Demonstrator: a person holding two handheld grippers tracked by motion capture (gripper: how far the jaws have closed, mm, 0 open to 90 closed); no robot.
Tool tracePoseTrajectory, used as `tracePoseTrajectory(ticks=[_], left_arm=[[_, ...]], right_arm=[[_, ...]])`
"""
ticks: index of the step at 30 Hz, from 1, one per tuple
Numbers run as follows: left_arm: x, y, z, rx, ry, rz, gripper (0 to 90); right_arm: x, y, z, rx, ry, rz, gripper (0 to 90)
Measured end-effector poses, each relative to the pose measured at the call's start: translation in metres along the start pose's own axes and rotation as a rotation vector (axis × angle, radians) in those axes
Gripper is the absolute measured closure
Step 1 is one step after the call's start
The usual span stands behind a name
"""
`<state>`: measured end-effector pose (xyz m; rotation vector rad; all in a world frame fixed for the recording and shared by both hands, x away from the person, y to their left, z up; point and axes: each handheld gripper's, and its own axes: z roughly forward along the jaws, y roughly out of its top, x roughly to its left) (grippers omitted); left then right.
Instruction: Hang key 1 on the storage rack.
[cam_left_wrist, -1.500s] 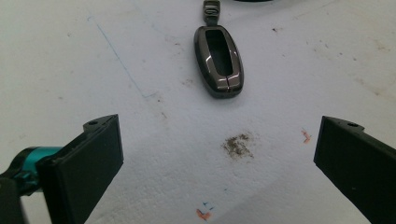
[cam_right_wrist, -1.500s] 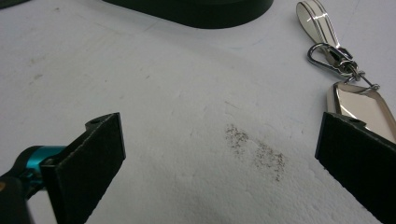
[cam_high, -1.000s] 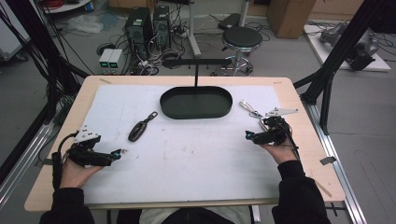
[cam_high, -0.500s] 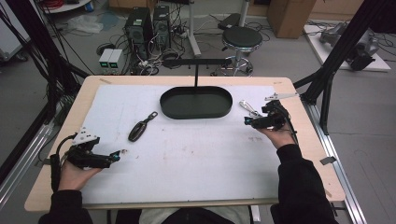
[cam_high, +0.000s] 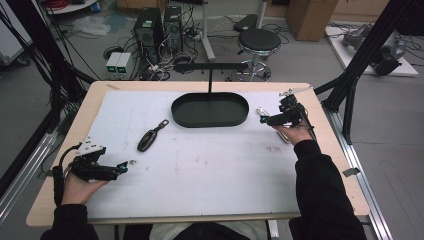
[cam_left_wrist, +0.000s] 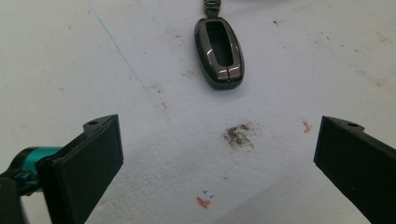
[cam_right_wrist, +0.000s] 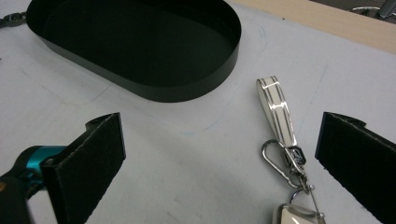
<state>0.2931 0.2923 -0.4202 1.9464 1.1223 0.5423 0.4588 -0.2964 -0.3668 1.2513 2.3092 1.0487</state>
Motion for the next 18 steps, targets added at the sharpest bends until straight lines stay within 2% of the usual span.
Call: tracePoseTrajectory(ticks=[7,9,14,15,18], left_arm=[[0.000,0.000,0.000,0.000,0.002,0.006,1.8],[0.000,0.000,0.000,-0.001,0.000,0.004,1.8],[-0.001,0.000,0.001,0.007,-0.004,0.012,1.7],[-0.001,0.000,0.002,0.009,-0.005,0.012,1.8],[-0.002,0.000,0.004,0.018,-0.008,0.016,1.7]], right_arm=[[-0.006,0.013,0.004,0.010,-0.014,-0.014,0.8],[-0.008,0.016,0.005,0.001,-0.008,0.001,0.8],[-0.015,0.024,0.013,0.030,-0.011,-0.007,0.8],[-0.018,0.028,0.018,0.060,-0.012,-0.010,0.8],[-0.022,0.034,0.025,0.069,-0.007,-0.010,0.8]])
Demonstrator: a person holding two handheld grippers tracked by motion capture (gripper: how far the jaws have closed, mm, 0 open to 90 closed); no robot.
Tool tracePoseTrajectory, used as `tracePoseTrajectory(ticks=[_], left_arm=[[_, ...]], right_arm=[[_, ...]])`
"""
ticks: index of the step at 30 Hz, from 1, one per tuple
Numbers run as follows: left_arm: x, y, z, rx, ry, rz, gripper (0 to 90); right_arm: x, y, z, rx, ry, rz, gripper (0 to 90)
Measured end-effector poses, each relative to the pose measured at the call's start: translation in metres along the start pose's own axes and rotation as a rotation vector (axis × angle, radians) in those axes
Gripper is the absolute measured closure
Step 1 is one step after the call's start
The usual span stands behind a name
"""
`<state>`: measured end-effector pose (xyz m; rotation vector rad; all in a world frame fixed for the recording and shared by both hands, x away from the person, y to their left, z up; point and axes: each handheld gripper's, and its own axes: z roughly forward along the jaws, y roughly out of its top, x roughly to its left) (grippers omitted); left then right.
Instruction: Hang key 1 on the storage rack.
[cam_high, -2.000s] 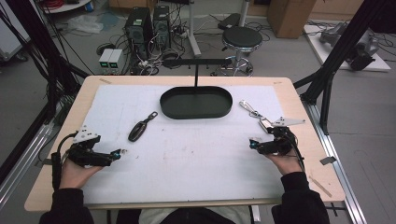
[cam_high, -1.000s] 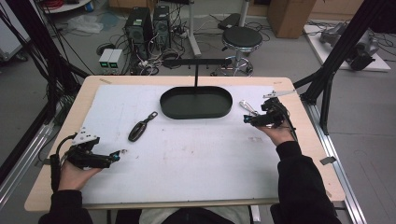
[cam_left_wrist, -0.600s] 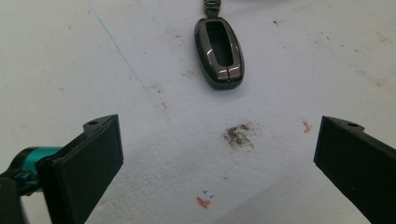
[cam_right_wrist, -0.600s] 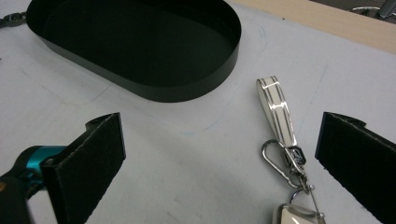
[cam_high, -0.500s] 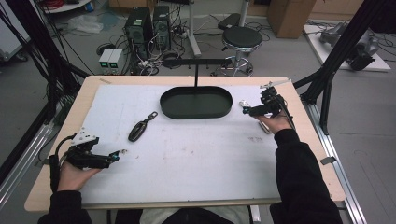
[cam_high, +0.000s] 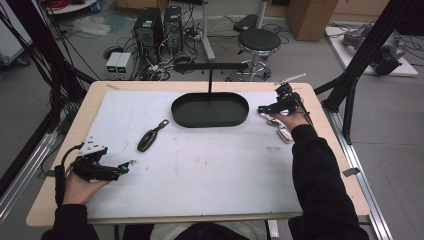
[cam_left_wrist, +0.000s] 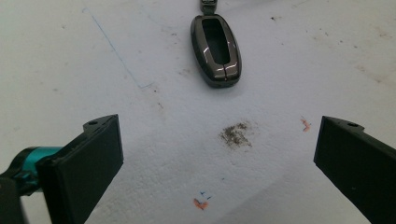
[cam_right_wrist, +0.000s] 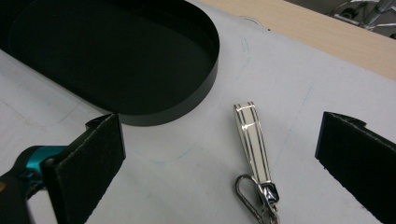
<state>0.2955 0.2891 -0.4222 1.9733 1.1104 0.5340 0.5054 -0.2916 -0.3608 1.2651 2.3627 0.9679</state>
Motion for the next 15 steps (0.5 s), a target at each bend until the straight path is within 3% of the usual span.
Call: tracePoseTrajectory(ticks=[9,15], left_arm=[[0.000,0.000,0.000,0.003,-0.005,0.000,1.8],[-0.001,0.000,0.002,0.015,-0.011,0.006,1.8]], right_arm=[[-0.022,0.010,0.023,0.067,-0.050,-0.015,1.3],[-0.029,0.008,0.035,0.100,-0.044,-0.031,4.3]])
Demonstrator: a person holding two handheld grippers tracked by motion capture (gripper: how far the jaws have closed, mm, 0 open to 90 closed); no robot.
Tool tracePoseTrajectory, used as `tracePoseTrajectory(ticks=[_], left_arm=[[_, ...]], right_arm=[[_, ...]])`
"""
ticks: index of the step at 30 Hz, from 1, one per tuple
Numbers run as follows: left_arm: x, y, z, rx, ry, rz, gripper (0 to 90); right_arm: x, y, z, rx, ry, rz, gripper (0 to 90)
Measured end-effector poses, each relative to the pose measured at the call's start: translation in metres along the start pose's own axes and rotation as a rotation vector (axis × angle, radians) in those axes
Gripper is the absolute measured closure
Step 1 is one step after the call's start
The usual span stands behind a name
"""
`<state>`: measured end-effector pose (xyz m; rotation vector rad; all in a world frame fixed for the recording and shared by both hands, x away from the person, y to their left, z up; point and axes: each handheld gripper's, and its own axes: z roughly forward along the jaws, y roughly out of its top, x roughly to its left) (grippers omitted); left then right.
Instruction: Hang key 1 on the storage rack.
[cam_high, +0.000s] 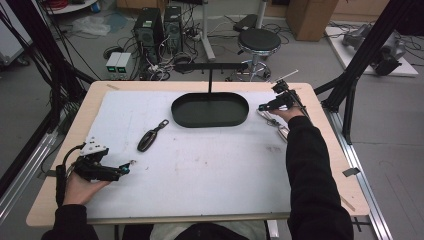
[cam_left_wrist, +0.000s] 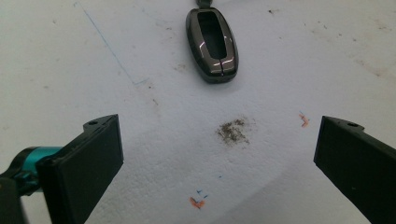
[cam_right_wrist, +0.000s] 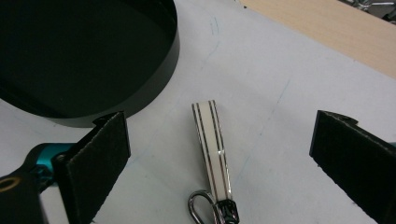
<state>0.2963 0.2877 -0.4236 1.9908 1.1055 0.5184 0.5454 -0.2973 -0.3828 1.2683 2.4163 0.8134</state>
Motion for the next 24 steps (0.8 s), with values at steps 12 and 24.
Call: tracePoseTrajectory(ticks=[12,24], left_arm=[[-0.004,0.000,-0.001,-0.008,0.001,0.003,1.8],[-0.002,-0.004,-0.002,-0.004,0.012,-0.010,1.7]], right_arm=[[0.002,-0.005,0.028,0.089,0.049,-0.015,6.5],[0.002,-0.009,0.035,0.184,0.026,-0.016,38.2]])
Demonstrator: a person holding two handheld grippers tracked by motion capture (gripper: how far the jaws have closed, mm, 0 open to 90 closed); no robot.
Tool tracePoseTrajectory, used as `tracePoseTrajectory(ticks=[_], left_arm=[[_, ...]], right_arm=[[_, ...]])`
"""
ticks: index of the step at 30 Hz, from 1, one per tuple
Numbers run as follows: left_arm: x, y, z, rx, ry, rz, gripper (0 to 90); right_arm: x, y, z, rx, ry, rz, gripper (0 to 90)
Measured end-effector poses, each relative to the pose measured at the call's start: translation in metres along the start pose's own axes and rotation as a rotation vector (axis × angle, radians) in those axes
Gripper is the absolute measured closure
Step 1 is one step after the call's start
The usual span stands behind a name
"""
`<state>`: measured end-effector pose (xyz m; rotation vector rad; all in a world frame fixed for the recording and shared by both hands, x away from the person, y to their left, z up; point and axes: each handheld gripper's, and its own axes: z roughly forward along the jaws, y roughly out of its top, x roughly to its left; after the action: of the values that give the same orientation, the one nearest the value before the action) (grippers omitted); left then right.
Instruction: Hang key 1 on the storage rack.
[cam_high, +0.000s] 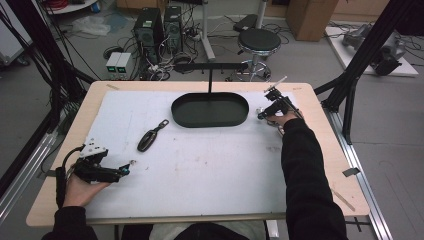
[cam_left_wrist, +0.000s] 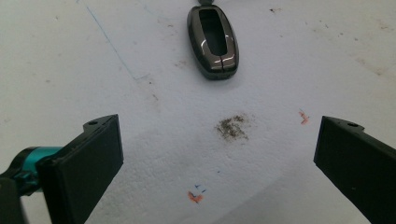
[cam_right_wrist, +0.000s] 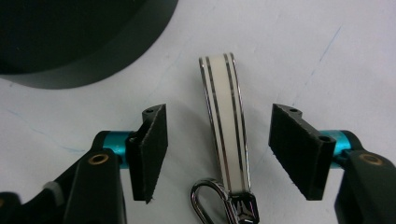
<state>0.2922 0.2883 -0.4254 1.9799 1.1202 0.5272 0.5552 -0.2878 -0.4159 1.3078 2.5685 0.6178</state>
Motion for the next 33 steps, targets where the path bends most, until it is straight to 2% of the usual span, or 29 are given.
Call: tracePoseTrajectory(ticks=[3,6,7,10,12,13,15,17,22,23,24,27,28,29,30,31,32,33], left_arm=[[0.001,0.000,0.001,-0.001,-0.003,-0.006,1.8],[0.001,0.000,0.001,0.000,-0.003,-0.005,1.8],[0.001,0.000,0.002,0.003,-0.004,-0.004,1.7],[0.002,0.000,0.002,0.005,-0.007,-0.001,1.8],[0.001,0.000,0.002,0.004,-0.010,-0.001,1.7],[0.001,0.000,0.002,0.004,-0.010,-0.001,1.8],[0.001,0.000,0.002,0.004,-0.009,-0.001,1.8],[0.001,0.000,0.002,0.003,-0.012,-0.001,1.8],[0.001,0.000,0.002,0.001,-0.011,0.000,1.8],[0.001,0.000,0.002,0.002,-0.009,0.000,1.8],[0.000,0.000,0.002,0.002,-0.008,-0.002,1.8],[0.000,0.000,0.001,-0.002,-0.012,0.000,1.8],[0.000,0.000,0.001,-0.003,-0.013,-0.003,1.8],[0.000,0.000,0.000,-0.004,-0.016,-0.001,1.8],[0.000,0.000,0.000,-0.004,-0.016,-0.001,1.7],[0.000,0.000,0.000,-0.006,-0.015,-0.002,1.8],[-0.001,0.000,0.000,-0.008,-0.016,-0.005,1.8],[-0.001,-0.001,0.000,-0.009,-0.016,-0.006,1.8]], right_arm=[[-0.001,-0.001,0.002,0.009,0.000,0.007,44.9],[0.000,0.000,0.002,0.008,-0.010,0.010,45.0],[-0.001,0.000,0.002,-0.004,0.006,0.021,45.5],[-0.001,0.000,0.002,-0.006,-0.002,0.013,48.4],[-0.002,0.000,0.003,0.000,-0.019,0.010,55.8],[-0.002,0.000,0.003,0.000,-0.019,0.010,55.8],[-0.002,-0.001,0.004,0.006,-0.036,0.027,64.1],[-0.003,-0.001,0.004,-0.002,-0.031,0.046,71.6],[0.000,0.000,0.004,-0.005,-0.073,0.025,74.6],[0.001,0.000,0.003,-0.002,-0.110,0.032,74.8],[0.001,0.000,0.003,-0.002,-0.110,0.032,74.8],[-0.003,-0.005,-0.007,-0.042,-0.069,0.105,75.1],[-0.003,-0.005,-0.007,-0.042,-0.069,0.105,75.1],[-0.007,-0.009,-0.016,-0.063,-0.053,0.132,75.0],[-0.007,-0.009,-0.016,-0.063,-0.053,0.132,75.0],[-0.010,-0.012,-0.026,-0.105,-0.052,0.132,75.0],[-0.010,-0.012,-0.026,-0.105,-0.052,0.132,75.0],[-0.011,-0.015,-0.037,-0.139,-0.032,0.147,75.0]])
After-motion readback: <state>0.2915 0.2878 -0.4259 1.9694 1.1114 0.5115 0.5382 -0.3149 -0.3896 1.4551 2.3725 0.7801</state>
